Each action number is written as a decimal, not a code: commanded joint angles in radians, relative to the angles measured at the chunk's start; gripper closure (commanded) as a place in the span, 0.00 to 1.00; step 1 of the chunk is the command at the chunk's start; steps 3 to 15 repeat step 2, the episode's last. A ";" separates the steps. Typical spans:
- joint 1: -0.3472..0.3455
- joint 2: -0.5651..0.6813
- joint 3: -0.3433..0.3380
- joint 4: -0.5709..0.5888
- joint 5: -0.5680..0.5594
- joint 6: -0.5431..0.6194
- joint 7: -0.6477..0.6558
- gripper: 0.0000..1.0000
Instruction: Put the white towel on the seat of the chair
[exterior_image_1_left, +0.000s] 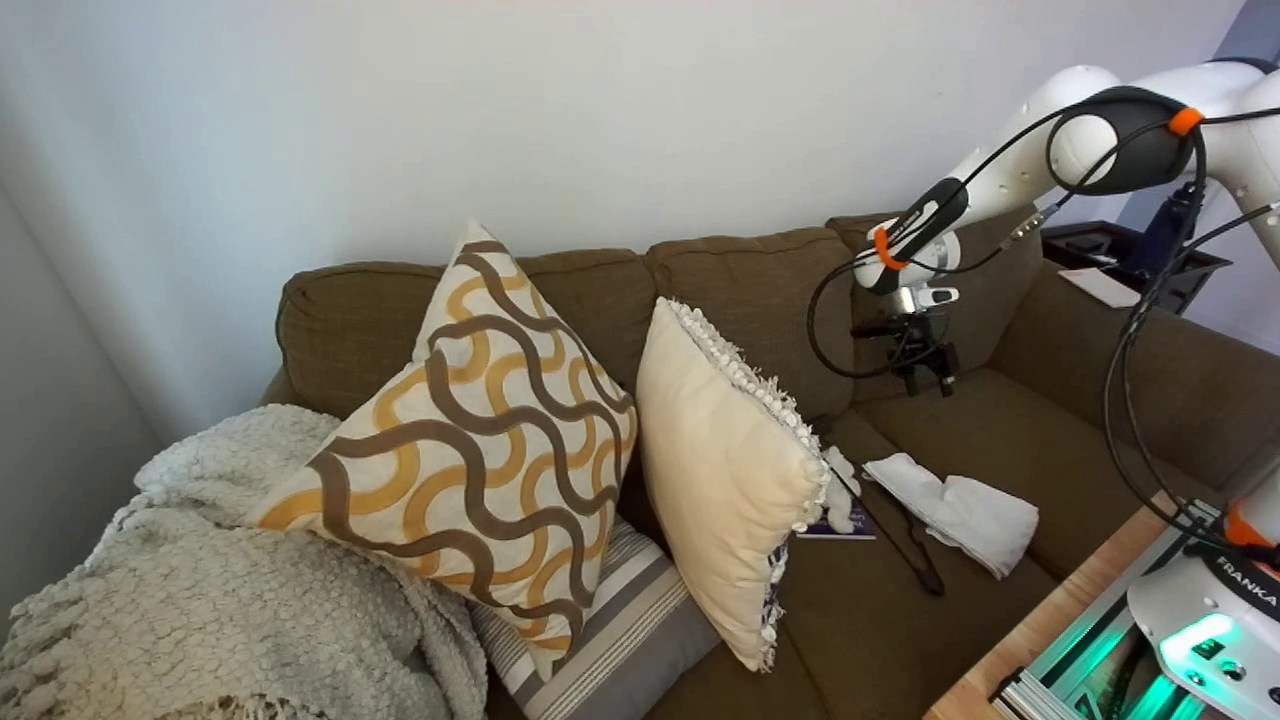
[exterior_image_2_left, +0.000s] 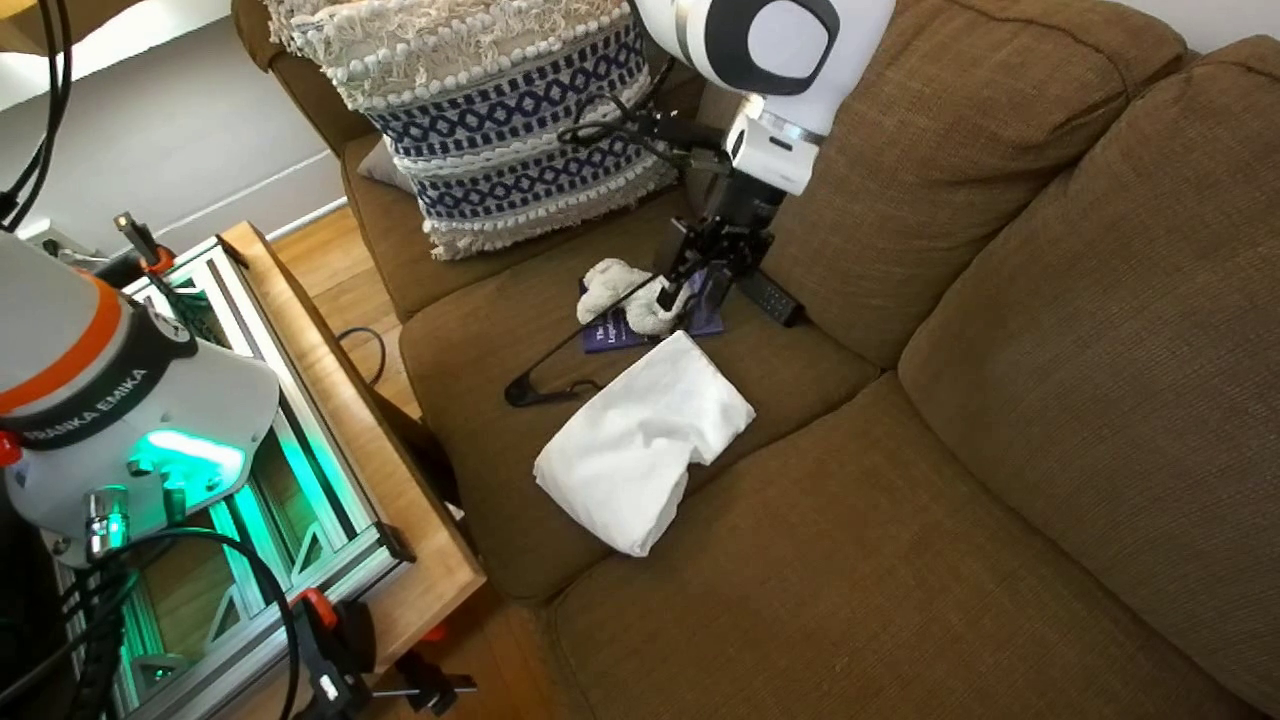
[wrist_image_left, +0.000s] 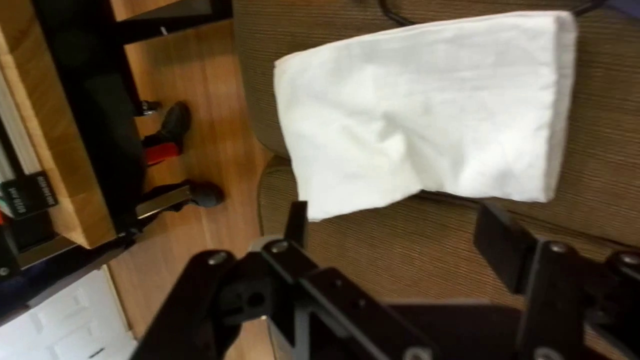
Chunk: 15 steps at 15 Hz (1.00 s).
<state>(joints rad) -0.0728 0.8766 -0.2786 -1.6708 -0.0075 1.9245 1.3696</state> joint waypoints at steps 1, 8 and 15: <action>-0.002 -0.014 0.008 0.005 -0.003 0.019 -0.001 0.08; 0.000 -0.028 0.011 0.004 -0.003 0.022 -0.001 0.02; 0.000 -0.028 0.011 0.004 -0.003 0.022 -0.001 0.02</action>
